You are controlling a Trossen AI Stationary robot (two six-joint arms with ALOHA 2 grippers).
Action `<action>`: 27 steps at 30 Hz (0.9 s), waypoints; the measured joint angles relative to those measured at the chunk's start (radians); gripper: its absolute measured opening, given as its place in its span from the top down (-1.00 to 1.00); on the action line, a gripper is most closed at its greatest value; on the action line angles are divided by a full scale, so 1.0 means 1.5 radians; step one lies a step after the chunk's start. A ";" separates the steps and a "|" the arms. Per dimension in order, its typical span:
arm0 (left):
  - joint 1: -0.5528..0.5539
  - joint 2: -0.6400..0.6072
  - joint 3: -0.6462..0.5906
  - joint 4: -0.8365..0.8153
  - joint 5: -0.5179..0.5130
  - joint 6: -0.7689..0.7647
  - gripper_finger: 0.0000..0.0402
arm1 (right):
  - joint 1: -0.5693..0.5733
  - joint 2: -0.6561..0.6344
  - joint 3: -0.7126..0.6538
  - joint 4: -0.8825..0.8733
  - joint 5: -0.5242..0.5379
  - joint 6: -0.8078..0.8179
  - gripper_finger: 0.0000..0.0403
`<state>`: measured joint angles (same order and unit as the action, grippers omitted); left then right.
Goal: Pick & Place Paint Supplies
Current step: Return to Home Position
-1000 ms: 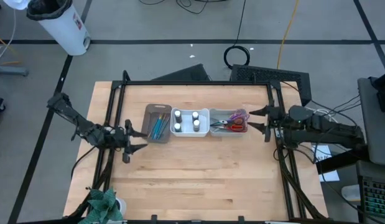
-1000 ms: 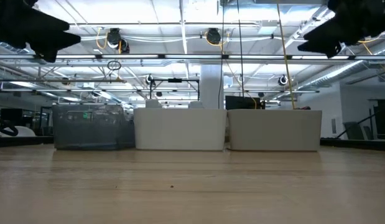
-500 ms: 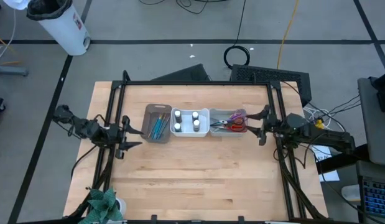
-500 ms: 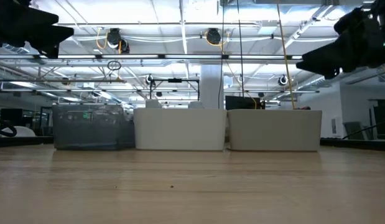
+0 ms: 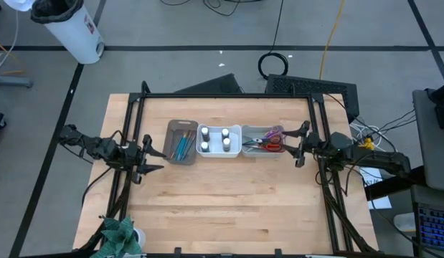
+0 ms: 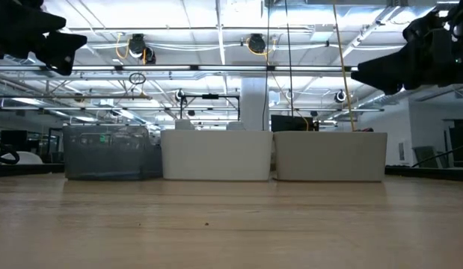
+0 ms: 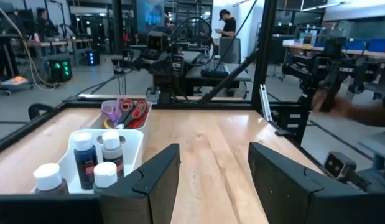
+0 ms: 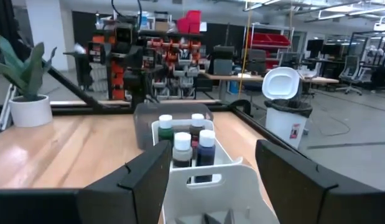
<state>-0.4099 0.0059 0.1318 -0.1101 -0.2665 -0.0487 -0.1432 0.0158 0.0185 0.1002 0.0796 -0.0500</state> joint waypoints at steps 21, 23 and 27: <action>0.000 0.000 0.000 0.001 -0.003 -0.005 0.00 | 0.000 0.000 -0.002 0.000 -0.002 -0.011 -0.14; 0.000 0.000 0.000 0.001 -0.003 -0.005 0.00 | 0.000 0.000 -0.002 0.000 -0.002 -0.011 -0.13; 0.000 0.000 0.000 0.001 -0.003 -0.006 0.00 | 0.000 0.000 -0.002 0.000 -0.002 -0.011 -0.13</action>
<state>-0.4099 0.0063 0.1318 -0.1089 -0.2707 -0.0574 -0.1431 0.0158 0.0151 0.0998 0.0770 -0.0661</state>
